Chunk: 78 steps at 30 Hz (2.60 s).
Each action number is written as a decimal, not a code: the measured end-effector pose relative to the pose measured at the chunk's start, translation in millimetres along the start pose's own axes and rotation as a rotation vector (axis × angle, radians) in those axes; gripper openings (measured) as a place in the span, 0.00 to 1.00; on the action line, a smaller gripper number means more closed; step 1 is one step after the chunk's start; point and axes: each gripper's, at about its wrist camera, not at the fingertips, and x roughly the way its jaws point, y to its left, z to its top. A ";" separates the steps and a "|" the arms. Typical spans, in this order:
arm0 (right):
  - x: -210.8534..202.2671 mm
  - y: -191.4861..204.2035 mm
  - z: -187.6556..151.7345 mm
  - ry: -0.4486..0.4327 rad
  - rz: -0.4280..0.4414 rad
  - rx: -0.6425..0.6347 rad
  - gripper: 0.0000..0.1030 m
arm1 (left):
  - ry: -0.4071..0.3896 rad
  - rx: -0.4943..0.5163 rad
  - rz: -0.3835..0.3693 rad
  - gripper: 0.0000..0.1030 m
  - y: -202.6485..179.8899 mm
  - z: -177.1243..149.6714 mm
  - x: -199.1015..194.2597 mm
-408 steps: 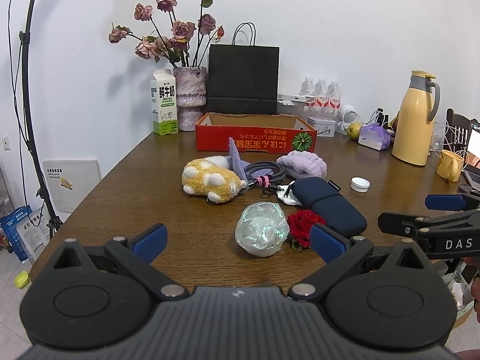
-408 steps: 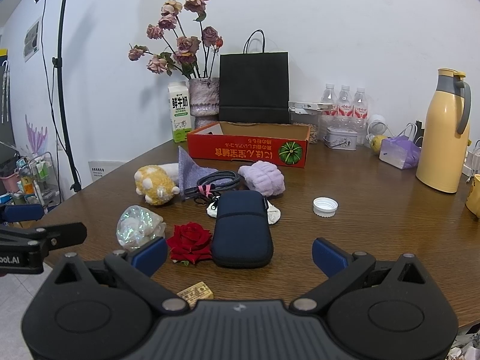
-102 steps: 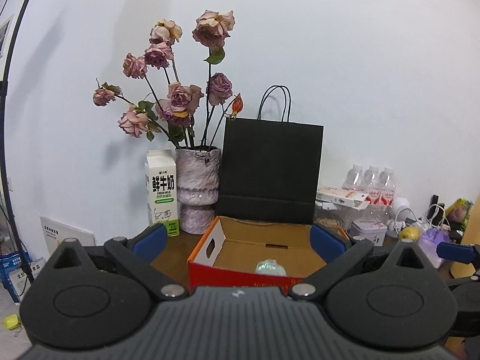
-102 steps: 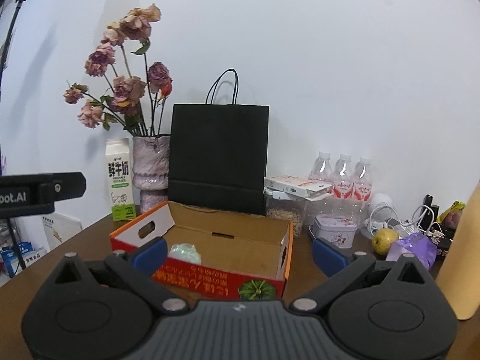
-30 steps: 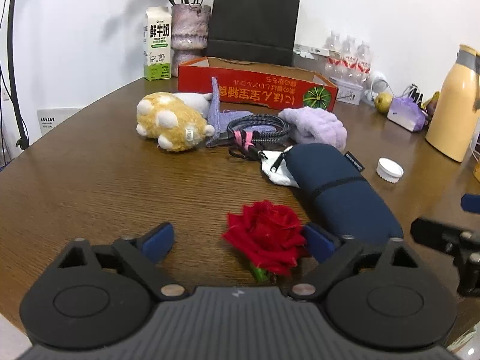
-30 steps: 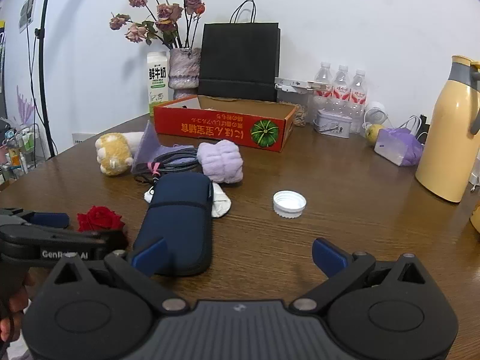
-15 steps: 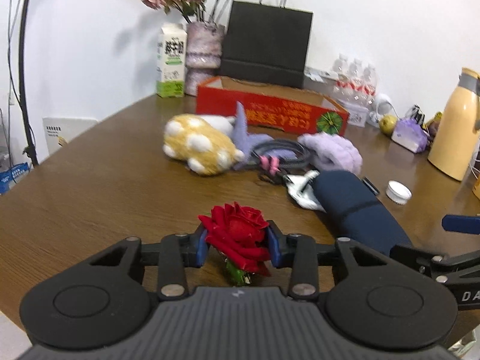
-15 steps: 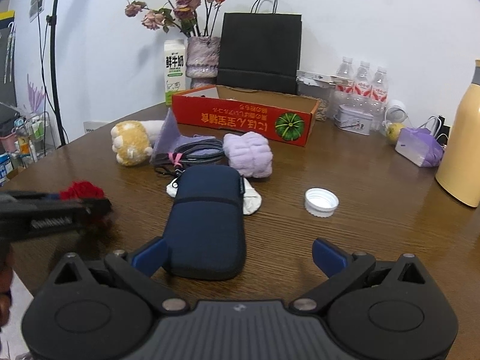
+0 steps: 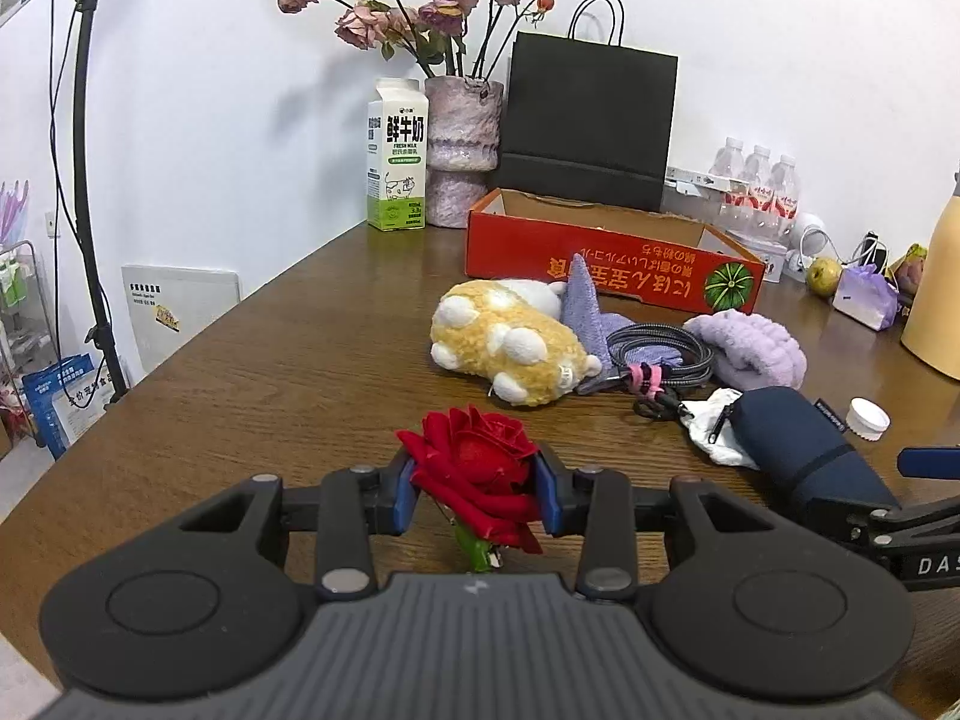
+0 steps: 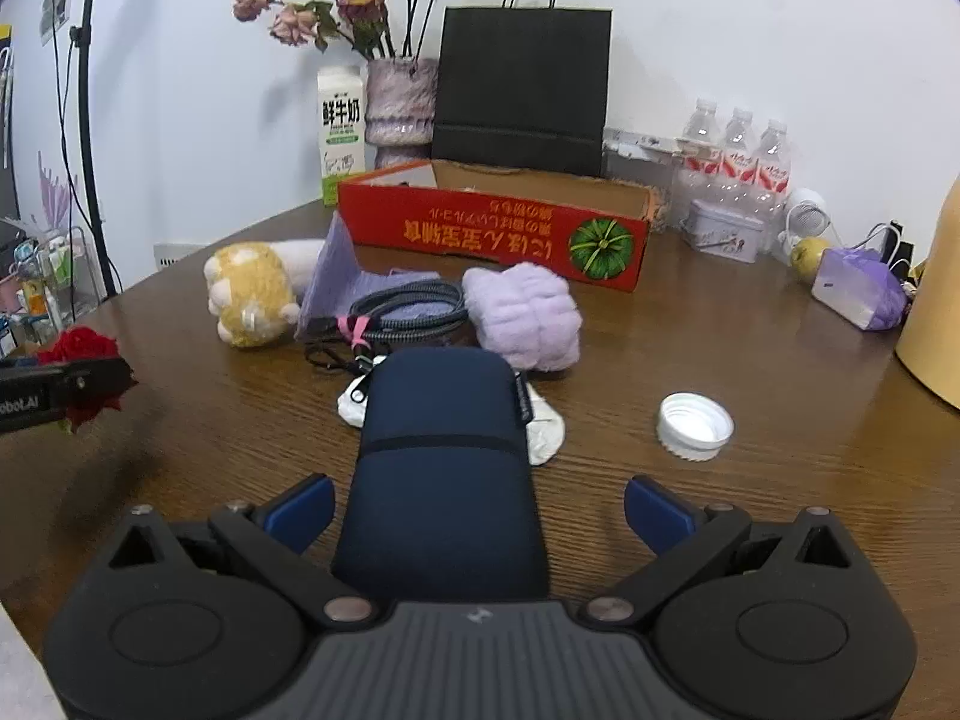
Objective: Organize objects
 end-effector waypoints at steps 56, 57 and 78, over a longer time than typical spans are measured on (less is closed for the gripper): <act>0.4 7.3 18.4 -0.131 -0.018 0.038 0.61 | -0.027 -0.002 -0.118 0.38 -1.0 23.0 6.2; -1.5 7.7 20.3 -0.140 -0.017 0.038 0.61 | -0.031 0.001 -0.120 0.38 -2.9 24.9 5.7; -7.5 1.3 67.5 -0.262 -0.026 0.054 0.60 | -0.125 0.020 -0.155 0.38 -43.5 80.6 20.5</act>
